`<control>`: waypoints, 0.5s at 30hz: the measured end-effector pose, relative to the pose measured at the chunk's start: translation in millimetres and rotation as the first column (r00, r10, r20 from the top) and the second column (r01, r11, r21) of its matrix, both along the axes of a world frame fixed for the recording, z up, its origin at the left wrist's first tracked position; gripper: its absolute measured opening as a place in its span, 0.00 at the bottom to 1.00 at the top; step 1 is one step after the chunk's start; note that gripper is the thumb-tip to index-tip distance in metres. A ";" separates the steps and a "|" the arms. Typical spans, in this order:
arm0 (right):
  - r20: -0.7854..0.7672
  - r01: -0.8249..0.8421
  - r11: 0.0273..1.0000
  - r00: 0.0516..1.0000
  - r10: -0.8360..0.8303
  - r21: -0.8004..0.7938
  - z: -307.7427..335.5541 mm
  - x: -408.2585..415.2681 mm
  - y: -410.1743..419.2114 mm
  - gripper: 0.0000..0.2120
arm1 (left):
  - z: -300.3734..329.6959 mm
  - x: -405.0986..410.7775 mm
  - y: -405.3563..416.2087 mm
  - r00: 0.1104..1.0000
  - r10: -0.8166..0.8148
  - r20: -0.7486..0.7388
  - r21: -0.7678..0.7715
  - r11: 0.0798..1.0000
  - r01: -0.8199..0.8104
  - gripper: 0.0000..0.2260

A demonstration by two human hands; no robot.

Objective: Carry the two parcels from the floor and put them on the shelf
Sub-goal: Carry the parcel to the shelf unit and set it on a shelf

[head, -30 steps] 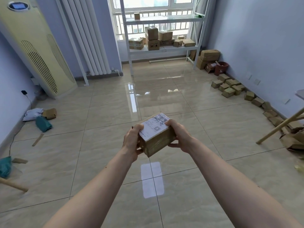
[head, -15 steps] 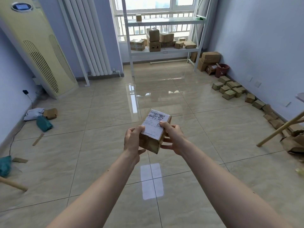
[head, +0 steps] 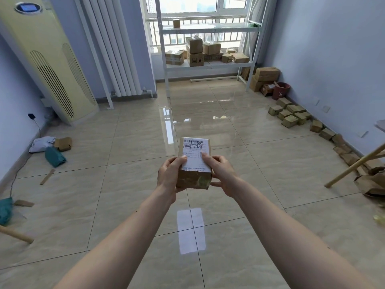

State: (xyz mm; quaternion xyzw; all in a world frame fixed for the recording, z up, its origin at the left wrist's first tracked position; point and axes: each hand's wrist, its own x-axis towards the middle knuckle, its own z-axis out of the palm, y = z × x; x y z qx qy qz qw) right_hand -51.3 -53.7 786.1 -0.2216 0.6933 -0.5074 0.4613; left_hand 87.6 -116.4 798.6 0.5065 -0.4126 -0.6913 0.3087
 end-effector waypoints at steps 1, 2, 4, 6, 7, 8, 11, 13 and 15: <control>-0.018 -0.003 1.000 1.000 0.003 -0.005 0.0 1.0 -0.2 0.36 | 0.7 -0.3 -2.0 1.000 0.009 -0.004 -0.011 1.000 -0.010 0.16; -0.032 -0.004 1.000 0.999 0.003 -0.011 0.8 2.2 -0.9 0.33 | 1.4 -0.3 -4.0 1.000 0.013 -0.009 -0.025 1.000 -0.013 0.16; -0.051 0.001 1.000 0.999 -0.002 -0.031 2.8 3.8 -4.4 0.28 | 2.5 -0.3 -7.8 1.000 0.007 -0.020 -0.048 0.999 -0.008 0.16; -0.066 0.010 0.999 0.998 -0.013 -0.047 7.1 6.2 -9.0 0.23 | 3.9 0.3 -12.2 1.000 -0.013 -0.022 -0.054 0.998 0.012 0.17; -0.071 0.015 0.999 0.997 -0.019 -0.052 8.8 7.0 -11.8 0.22 | 4.8 0.8 -14.8 0.999 -0.028 -0.017 -0.052 0.998 0.028 0.17; -0.073 0.018 0.998 0.997 -0.022 -0.060 10.6 8.0 -14.4 0.21 | 5.9 1.9 -17.7 0.999 -0.048 -0.010 -0.050 0.998 0.047 0.17; -0.072 0.007 0.996 0.997 -0.013 -0.086 13.0 9.7 -22.0 0.18 | 8.5 6.0 -28.3 0.995 -0.101 -0.001 -0.061 0.993 0.101 0.17; -0.064 0.001 0.995 0.998 -0.007 -0.100 12.7 9.3 -27.6 0.16 | 8.0 8.5 -36.1 0.992 -0.123 -0.008 -0.081 0.989 0.122 0.17; -0.057 -0.005 0.994 0.998 -0.001 -0.113 12.7 8.0 -33.3 0.14 | 5.7 9.5 -44.2 0.990 -0.143 0.001 -0.106 0.984 0.142 0.18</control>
